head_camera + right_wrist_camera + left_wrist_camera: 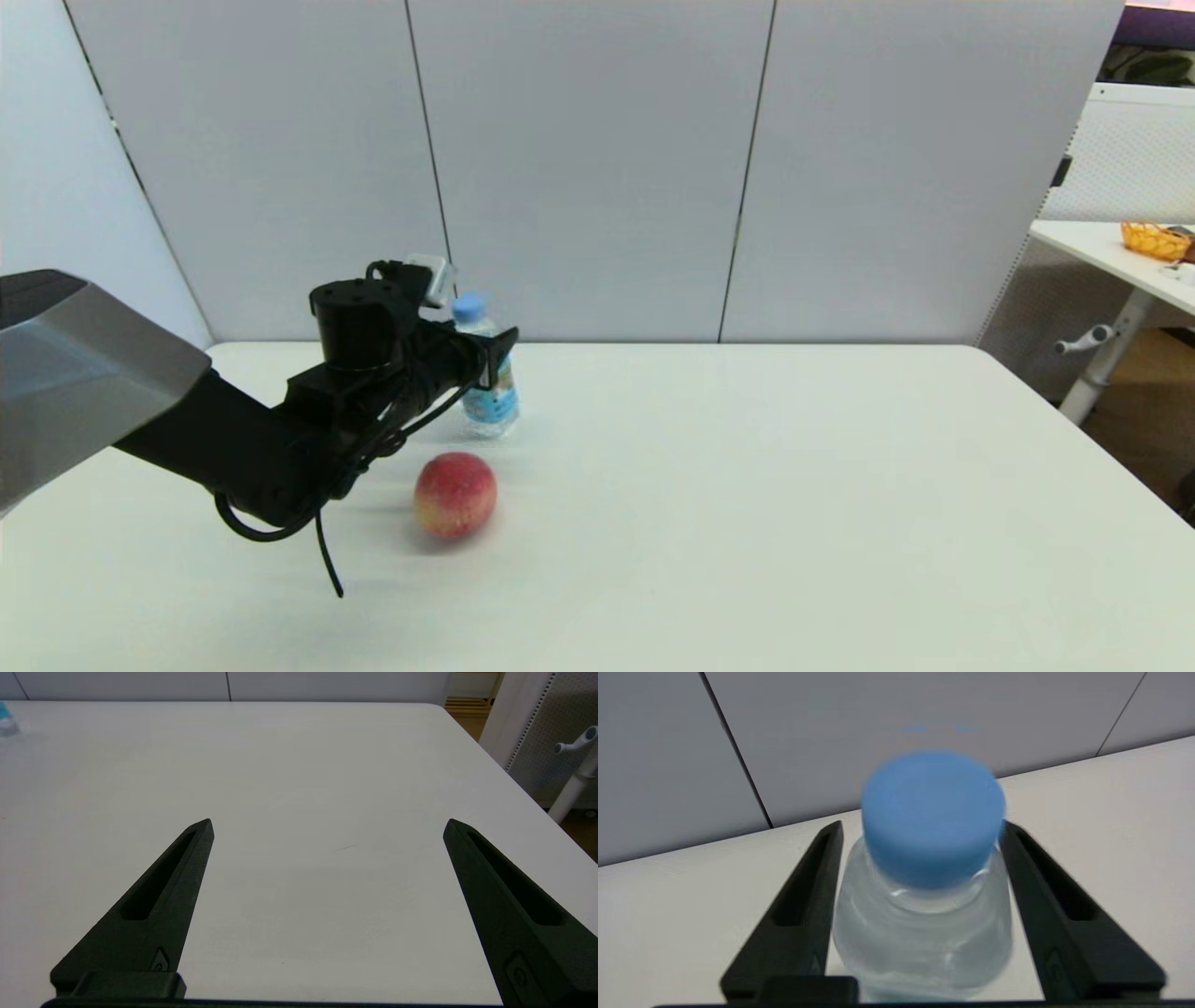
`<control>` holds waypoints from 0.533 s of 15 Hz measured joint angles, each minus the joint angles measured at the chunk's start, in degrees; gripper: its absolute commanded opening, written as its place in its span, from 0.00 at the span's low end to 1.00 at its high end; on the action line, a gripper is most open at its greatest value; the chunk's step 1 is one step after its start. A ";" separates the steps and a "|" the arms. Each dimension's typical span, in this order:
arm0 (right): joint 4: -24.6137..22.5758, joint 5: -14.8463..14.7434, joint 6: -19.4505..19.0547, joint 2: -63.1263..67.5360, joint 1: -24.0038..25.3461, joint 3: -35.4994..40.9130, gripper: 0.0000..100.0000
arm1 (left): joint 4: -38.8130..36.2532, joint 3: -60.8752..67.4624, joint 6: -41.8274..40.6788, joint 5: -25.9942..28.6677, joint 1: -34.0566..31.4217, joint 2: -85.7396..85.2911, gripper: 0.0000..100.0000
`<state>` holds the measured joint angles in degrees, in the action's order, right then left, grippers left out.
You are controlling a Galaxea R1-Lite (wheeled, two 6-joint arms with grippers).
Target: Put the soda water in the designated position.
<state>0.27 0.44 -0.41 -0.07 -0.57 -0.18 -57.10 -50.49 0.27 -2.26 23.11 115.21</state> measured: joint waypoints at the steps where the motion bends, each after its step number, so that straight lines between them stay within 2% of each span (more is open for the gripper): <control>1: 0.00 0.00 0.00 0.00 0.00 0.00 1.00 | 0.10 0.05 -0.02 0.00 0.00 0.00 1.00; 8: 0.02 0.02 -0.02 0.00 0.02 0.00 1.00 | 1.43 3.04 -0.67 -0.69 0.01 -3.72 1.00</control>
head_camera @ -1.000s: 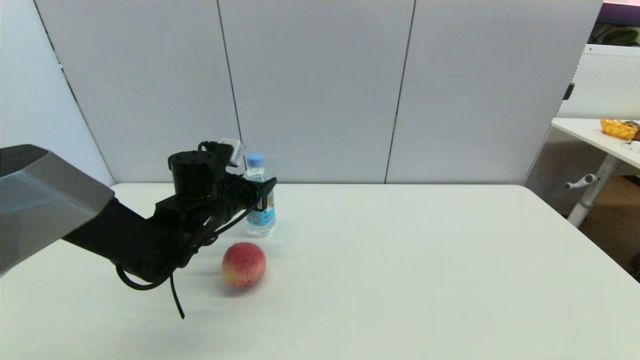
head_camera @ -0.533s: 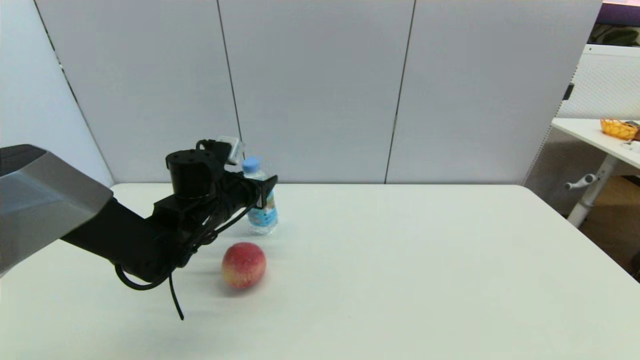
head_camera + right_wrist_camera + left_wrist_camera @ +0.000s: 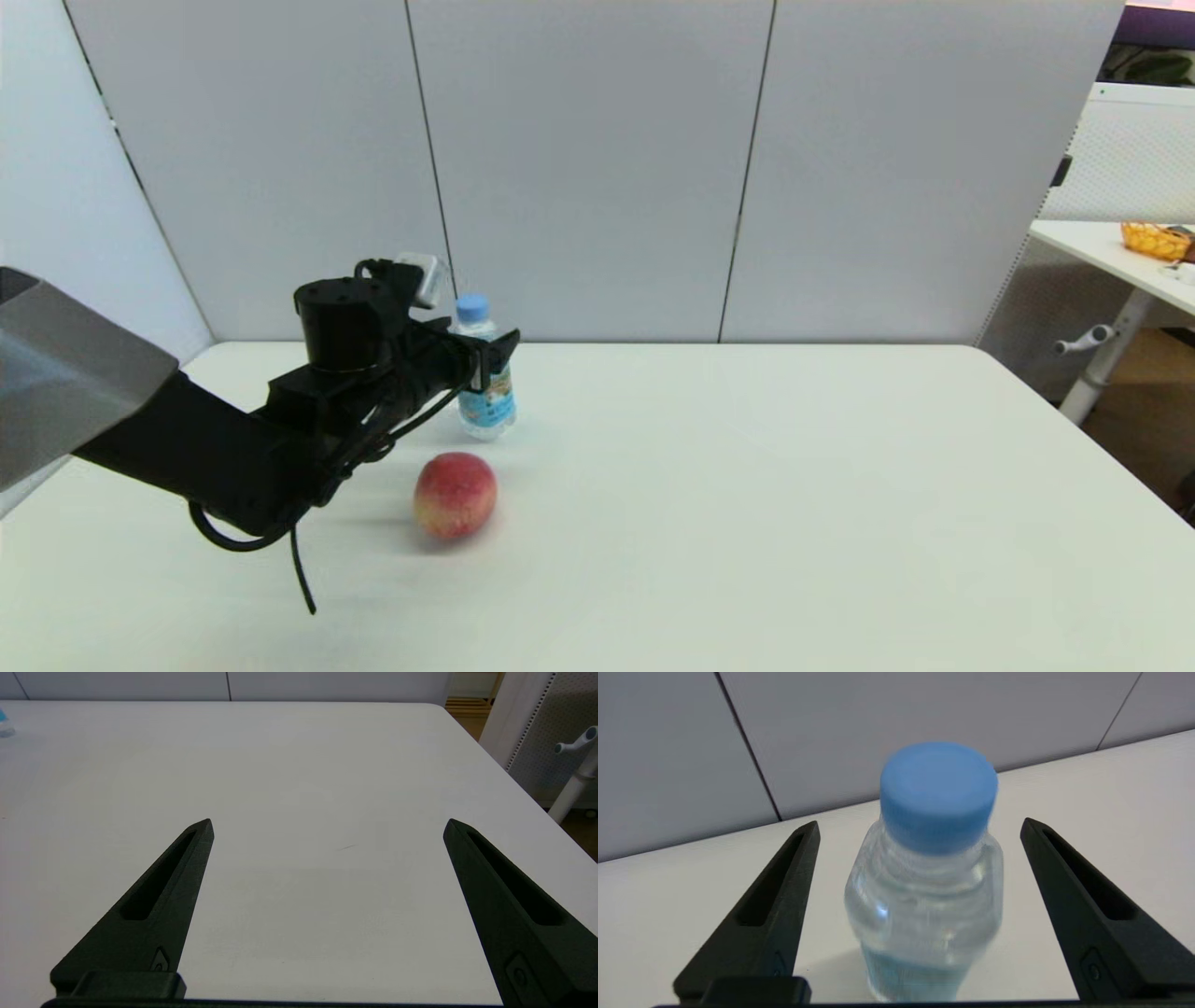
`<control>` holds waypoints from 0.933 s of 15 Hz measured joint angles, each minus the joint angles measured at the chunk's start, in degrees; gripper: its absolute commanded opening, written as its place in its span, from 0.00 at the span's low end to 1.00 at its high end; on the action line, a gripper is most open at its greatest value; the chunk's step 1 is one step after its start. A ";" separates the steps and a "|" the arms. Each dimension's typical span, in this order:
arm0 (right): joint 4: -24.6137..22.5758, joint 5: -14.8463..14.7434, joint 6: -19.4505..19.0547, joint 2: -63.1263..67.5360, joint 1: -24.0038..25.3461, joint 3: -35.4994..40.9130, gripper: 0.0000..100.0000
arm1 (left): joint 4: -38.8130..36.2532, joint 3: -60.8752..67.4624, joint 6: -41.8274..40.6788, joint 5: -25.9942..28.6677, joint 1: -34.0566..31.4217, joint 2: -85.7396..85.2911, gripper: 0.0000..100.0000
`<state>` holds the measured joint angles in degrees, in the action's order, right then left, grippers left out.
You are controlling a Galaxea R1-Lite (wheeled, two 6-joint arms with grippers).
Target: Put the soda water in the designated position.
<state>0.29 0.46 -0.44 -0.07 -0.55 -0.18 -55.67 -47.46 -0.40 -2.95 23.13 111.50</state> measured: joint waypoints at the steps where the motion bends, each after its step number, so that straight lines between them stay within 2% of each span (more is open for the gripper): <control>1: -0.02 0.00 0.02 0.00 0.00 0.00 1.00 | 0.99 1.55 -0.09 -0.11 -0.01 -1.88 1.00; 7: -0.02 -0.02 0.02 0.00 -0.02 0.00 1.00 | 8.59 14.10 -0.12 -0.16 -0.01 -19.63 1.00; 14: -0.02 -0.02 0.04 0.00 0.00 0.00 1.00 | 10.75 28.64 0.33 -0.24 -1.08 -45.76 1.00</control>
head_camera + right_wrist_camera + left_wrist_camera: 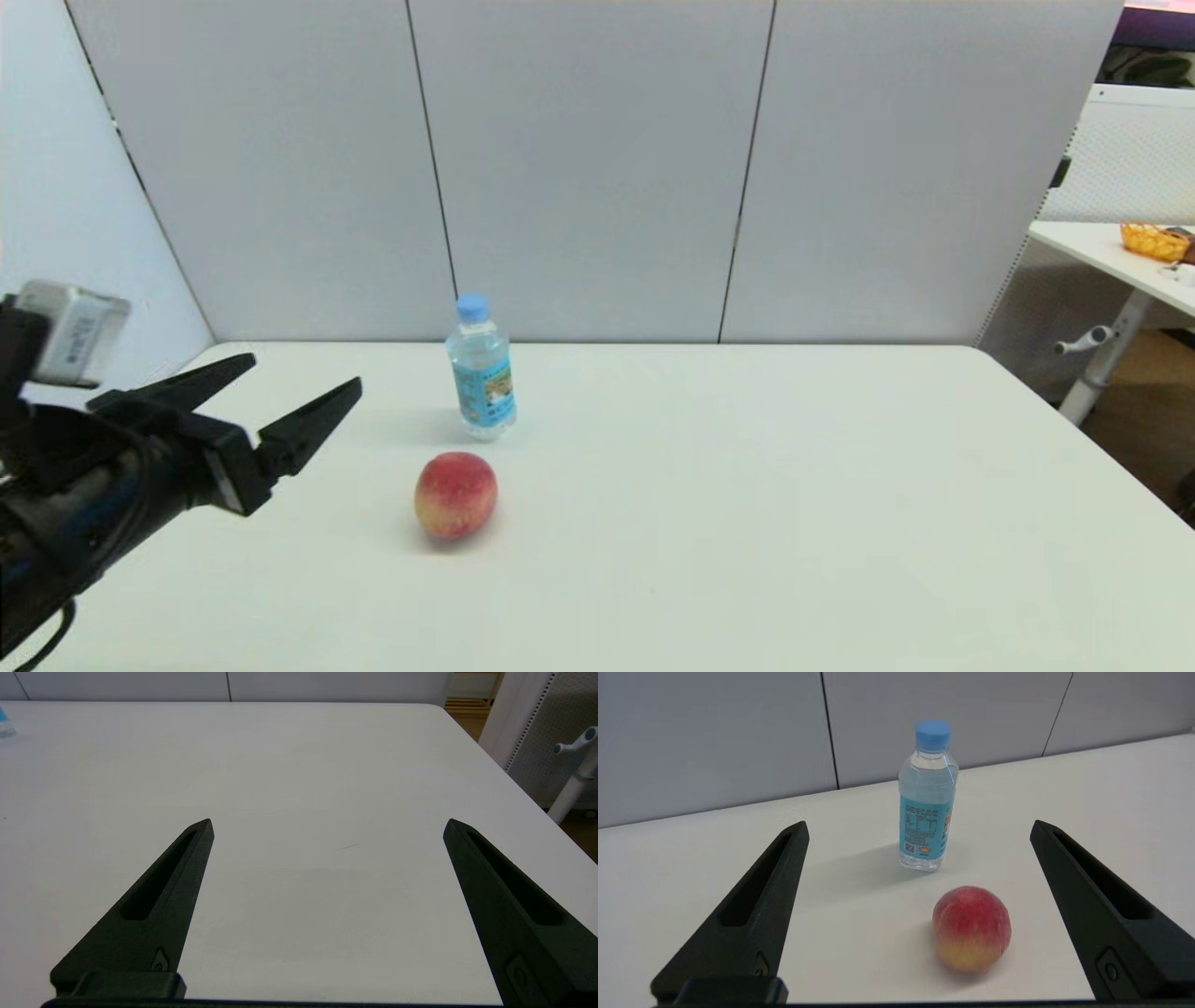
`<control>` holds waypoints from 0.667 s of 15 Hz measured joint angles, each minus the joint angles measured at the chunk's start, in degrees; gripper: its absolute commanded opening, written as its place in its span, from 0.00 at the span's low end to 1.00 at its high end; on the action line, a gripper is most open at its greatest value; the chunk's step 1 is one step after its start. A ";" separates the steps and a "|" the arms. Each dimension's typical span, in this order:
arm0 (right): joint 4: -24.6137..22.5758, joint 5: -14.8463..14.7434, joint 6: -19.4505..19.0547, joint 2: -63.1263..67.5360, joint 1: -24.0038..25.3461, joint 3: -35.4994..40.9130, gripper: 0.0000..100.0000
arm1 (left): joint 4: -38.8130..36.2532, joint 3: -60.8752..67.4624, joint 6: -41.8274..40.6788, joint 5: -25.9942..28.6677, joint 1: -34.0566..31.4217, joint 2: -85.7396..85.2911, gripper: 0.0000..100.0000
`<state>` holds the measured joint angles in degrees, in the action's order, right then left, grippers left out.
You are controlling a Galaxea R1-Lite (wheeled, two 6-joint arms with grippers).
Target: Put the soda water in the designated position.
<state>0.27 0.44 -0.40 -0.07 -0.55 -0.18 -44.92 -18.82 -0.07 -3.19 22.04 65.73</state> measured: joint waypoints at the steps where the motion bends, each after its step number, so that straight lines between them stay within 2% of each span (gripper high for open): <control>1: 0.00 0.02 -0.01 0.00 -0.02 0.00 1.00 | 1.10 1.51 -0.06 0.02 -0.52 -3.61 1.00; 10: 0.00 -0.02 -0.01 0.00 -0.02 0.00 1.00 | 14.28 6.53 -2.46 3.74 -16.53 -31.83 1.00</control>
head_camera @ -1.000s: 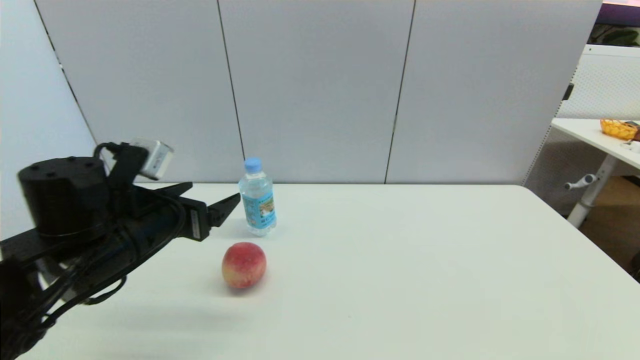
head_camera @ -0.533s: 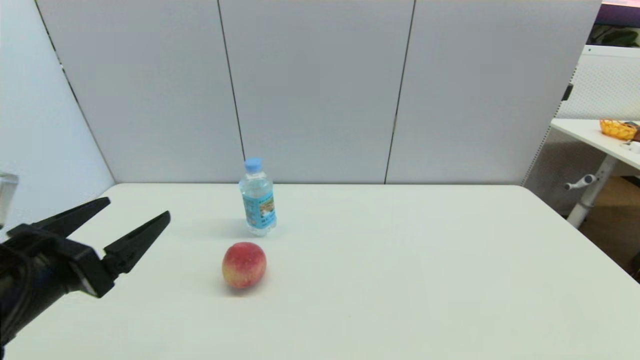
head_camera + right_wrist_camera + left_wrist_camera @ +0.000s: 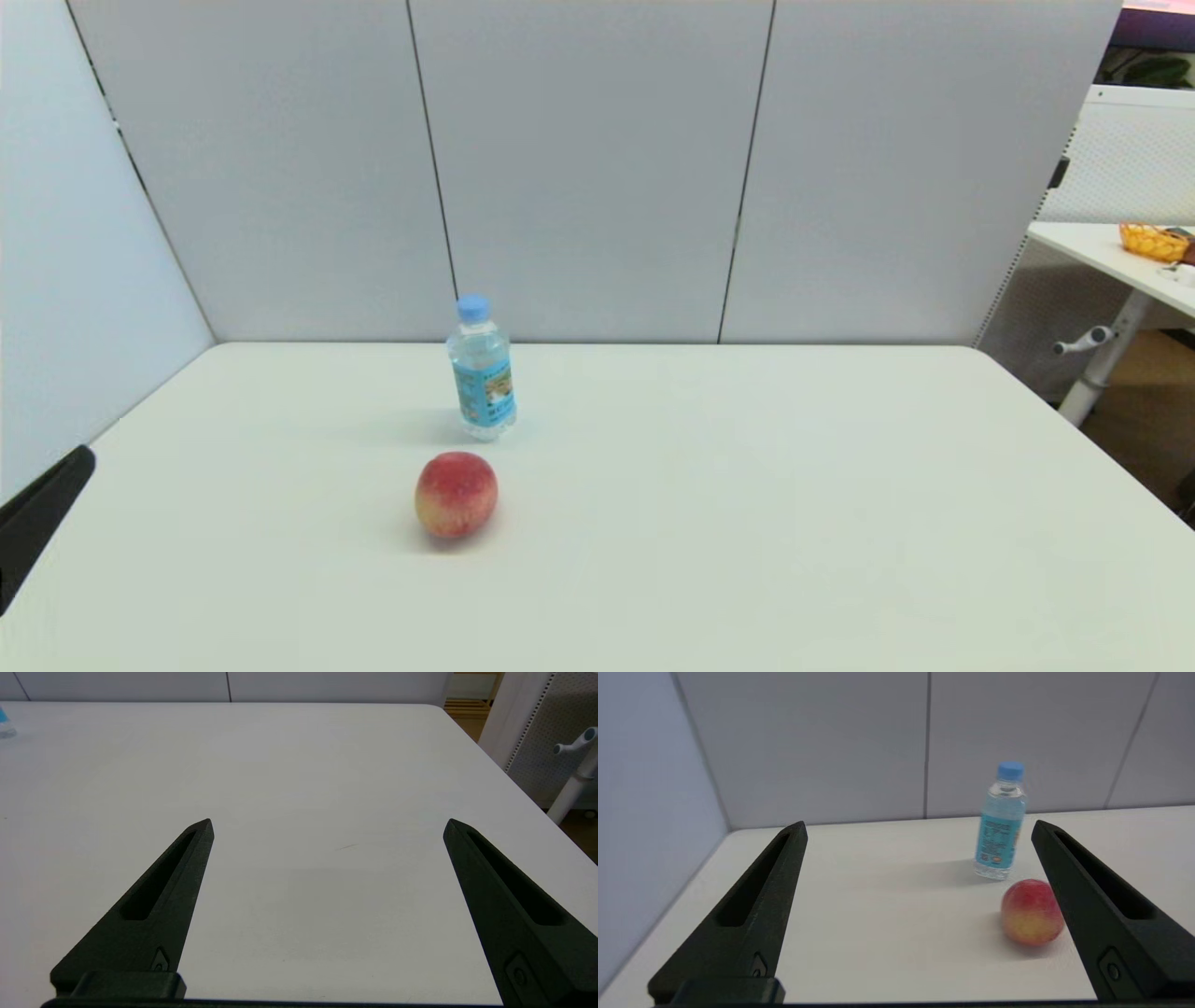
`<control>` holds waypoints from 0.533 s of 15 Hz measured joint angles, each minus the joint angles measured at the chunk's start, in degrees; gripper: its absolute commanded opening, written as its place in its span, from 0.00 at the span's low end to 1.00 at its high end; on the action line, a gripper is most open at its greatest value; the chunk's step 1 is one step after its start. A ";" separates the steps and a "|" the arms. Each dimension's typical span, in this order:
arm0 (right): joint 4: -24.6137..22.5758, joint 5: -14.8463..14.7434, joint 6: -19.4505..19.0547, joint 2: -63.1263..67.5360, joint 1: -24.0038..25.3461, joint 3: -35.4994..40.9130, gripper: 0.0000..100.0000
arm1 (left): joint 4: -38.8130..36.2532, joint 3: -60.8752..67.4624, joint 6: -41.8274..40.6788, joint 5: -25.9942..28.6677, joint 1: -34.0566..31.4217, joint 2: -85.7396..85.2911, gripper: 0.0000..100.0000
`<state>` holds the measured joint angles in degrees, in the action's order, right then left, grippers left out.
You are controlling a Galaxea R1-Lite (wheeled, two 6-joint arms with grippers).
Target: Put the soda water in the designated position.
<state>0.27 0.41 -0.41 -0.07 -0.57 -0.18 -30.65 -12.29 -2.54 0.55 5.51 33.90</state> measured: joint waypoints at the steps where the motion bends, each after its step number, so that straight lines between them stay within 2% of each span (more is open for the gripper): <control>1: 0.00 0.02 0.01 0.00 -0.02 0.00 1.00 | 1.11 0.77 -1.04 0.18 -1.22 -2.90 1.00; 8: 0.00 0.02 -0.02 0.00 0.02 0.00 1.00 | 10.14 10.72 -5.14 0.30 -4.50 -19.96 1.00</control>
<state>0.27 0.44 -0.44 -0.07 -0.55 -0.18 -20.50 -1.57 -7.68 0.85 1.01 13.95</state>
